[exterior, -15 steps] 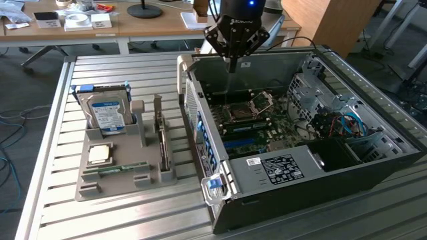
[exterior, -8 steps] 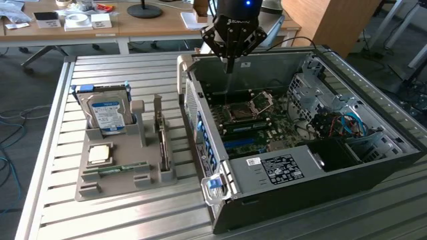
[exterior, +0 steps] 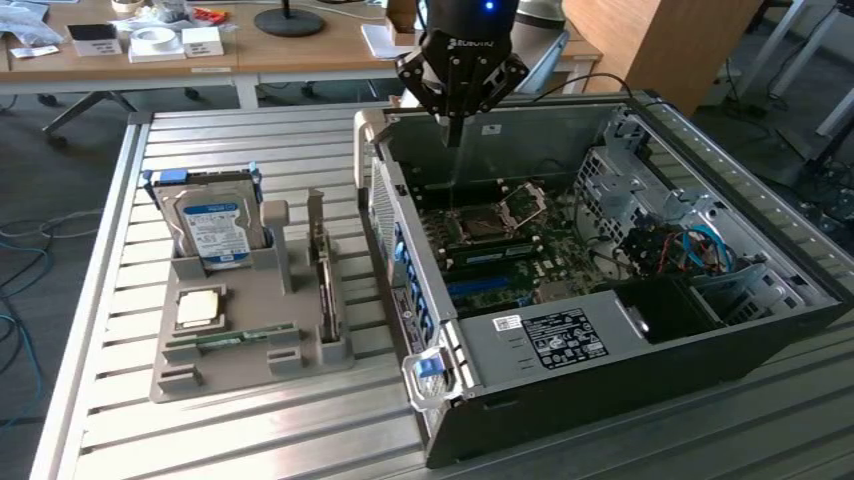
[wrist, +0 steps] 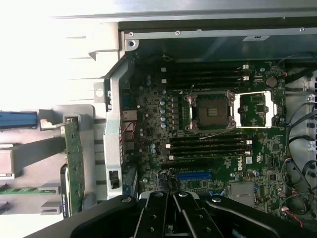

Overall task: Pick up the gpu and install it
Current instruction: 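Reach for the gpu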

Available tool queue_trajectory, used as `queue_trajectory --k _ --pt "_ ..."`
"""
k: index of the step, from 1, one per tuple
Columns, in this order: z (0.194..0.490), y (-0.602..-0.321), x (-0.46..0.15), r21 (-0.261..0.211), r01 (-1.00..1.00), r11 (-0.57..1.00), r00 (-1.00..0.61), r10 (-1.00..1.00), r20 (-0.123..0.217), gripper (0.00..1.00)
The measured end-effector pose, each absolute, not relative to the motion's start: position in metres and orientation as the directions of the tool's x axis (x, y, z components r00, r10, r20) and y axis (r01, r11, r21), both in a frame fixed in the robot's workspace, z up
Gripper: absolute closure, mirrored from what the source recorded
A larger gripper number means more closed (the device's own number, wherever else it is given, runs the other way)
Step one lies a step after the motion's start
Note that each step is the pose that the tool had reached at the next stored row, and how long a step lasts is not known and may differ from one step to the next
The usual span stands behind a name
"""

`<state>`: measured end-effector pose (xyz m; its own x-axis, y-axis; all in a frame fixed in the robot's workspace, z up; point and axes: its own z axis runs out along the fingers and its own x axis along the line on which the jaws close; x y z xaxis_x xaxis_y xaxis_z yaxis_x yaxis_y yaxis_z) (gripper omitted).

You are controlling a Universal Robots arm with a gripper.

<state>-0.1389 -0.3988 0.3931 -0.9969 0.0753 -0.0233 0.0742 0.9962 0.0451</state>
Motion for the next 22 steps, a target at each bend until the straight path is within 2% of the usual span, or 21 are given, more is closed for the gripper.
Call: queue_trajectory --k 22 --pt "0.393 -0.399 -0.158 0.045 0.074 0.996 -0.997 0.075 -0.023 0.89"
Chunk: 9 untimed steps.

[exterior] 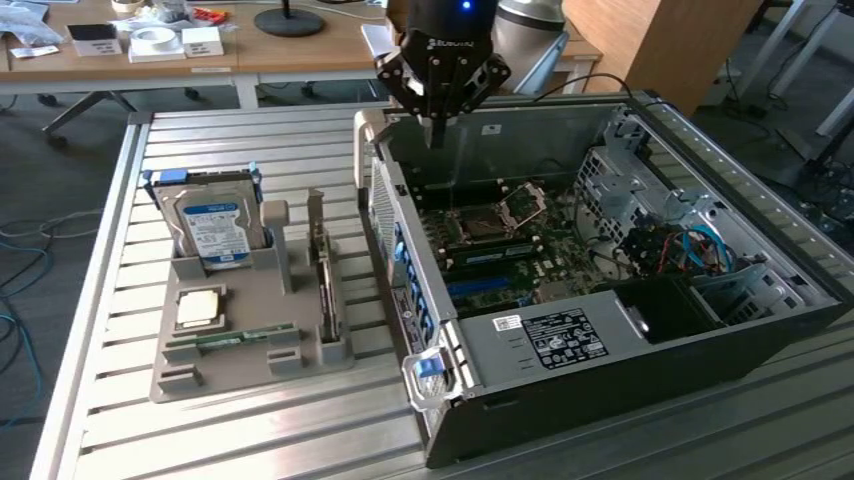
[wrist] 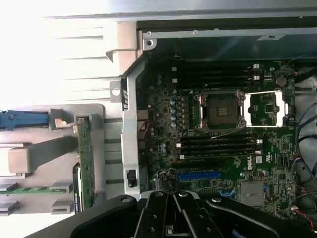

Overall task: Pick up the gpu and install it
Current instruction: 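Reach for the gpu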

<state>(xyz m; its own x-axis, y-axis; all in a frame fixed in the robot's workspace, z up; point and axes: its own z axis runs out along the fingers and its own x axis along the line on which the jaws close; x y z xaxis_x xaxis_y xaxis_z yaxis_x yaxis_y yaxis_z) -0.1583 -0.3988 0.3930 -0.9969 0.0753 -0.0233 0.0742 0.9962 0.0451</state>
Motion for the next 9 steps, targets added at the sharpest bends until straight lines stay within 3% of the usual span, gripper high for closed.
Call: queue_trajectory --k 9 --pt "0.393 -0.399 -0.171 0.045 0.074 0.996 -0.997 0.075 -0.023 0.89"
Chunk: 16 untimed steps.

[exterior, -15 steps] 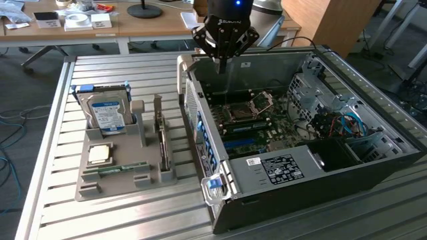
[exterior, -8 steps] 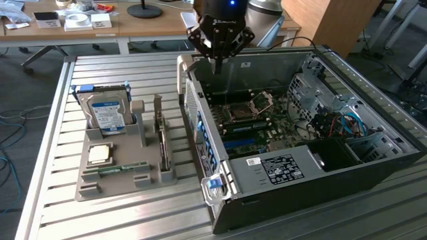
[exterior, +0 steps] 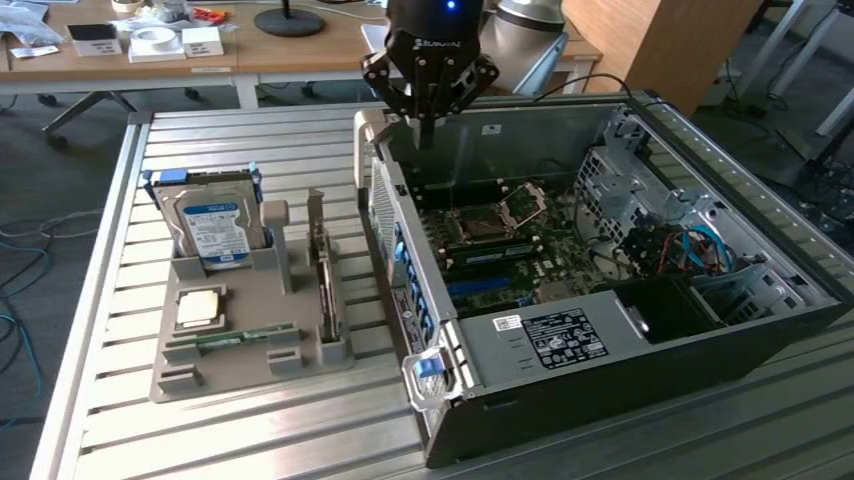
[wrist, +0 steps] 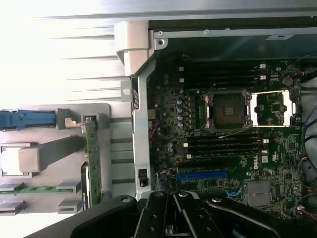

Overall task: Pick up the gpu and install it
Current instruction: 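Reach for the gpu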

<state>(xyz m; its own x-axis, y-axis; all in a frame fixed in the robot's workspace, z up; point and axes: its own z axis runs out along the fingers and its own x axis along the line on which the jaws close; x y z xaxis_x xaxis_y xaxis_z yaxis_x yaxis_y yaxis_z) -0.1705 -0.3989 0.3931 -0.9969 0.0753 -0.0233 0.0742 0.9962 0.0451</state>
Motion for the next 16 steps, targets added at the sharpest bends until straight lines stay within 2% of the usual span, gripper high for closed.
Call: queue_trajectory --k 16 --pt "0.393 -0.399 -0.187 0.045 0.074 0.996 -0.997 0.075 -0.023 0.89"
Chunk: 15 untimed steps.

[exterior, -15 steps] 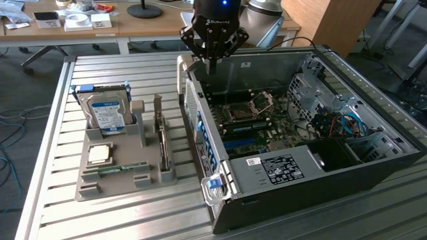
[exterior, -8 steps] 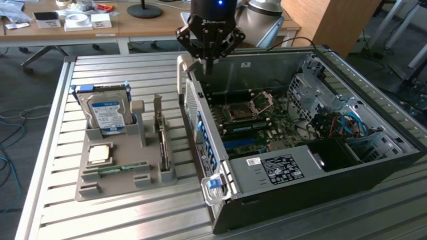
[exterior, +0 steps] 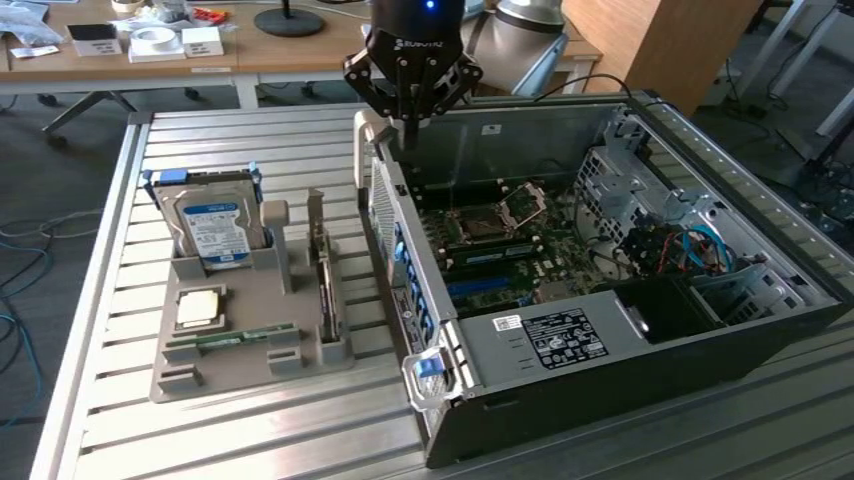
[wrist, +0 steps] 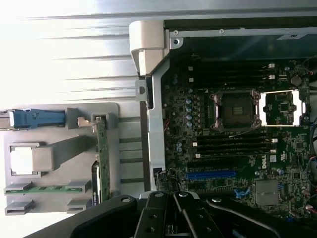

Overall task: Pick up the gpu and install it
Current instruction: 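Reach for the gpu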

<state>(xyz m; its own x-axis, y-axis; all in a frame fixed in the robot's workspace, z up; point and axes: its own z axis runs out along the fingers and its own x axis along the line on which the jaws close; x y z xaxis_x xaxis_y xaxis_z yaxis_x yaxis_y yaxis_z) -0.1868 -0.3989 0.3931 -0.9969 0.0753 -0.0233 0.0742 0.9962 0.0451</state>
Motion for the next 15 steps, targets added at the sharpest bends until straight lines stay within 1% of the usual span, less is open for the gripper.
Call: queue_trajectory --k 15 --pt "0.393 -0.399 -0.203 0.045 0.074 0.996 -0.997 0.075 -0.023 0.89"
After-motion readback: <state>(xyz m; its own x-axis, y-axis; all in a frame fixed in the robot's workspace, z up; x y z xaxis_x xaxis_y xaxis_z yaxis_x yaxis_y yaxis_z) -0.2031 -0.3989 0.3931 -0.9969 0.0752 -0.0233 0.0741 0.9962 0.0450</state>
